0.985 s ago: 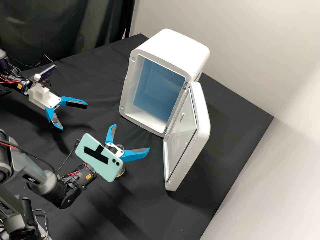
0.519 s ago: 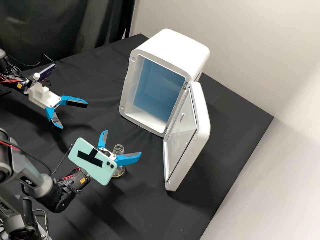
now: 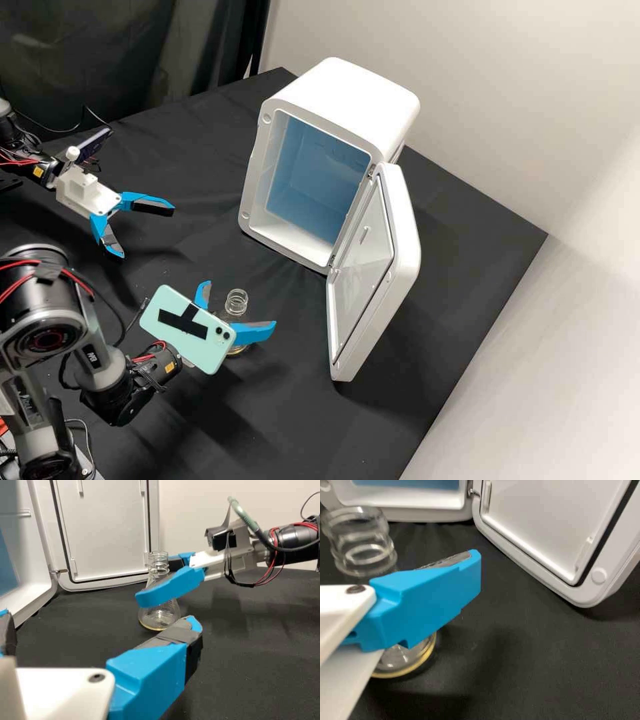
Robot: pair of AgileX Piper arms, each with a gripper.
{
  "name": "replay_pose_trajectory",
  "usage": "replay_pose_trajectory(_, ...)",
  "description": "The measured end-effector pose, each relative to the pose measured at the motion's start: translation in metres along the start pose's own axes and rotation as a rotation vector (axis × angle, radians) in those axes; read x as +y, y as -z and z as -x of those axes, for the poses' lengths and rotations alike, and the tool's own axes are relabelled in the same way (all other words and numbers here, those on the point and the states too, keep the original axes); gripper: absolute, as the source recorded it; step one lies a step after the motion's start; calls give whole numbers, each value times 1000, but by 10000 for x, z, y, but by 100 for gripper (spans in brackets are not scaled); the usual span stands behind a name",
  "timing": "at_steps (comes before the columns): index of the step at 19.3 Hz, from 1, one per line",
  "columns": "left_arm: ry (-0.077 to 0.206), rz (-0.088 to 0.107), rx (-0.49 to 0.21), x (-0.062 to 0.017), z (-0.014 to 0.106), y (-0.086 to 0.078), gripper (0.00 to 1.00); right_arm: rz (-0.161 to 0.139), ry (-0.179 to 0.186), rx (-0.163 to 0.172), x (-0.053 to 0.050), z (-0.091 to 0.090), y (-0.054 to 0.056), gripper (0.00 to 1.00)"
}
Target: Place the flask in the incubator
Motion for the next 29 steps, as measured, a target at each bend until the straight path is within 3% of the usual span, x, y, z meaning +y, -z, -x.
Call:
replay_pose_trajectory(4,-6,-2,-1,14,4,-4,100,-12,48,-43,-97,-45,-76,100)
replay_pose_trajectory(6,-8,-2,-4,19,4,-11,100,-21,54,-60,-118,-57,-96,100)
replay_pose_trajectory(13,4,-1,-10,-10,24,-33,100,-15,81,-74,-199,-177,-79,100)
replay_pose_trajectory(20,6,-2,-17,-14,21,-49,100,-13,42,-84,-163,-357,-61,100)
replay_pose_trajectory(29,7,-3,-21,-17,20,-60,100,-11,51,-76,-191,-384,-31,100)
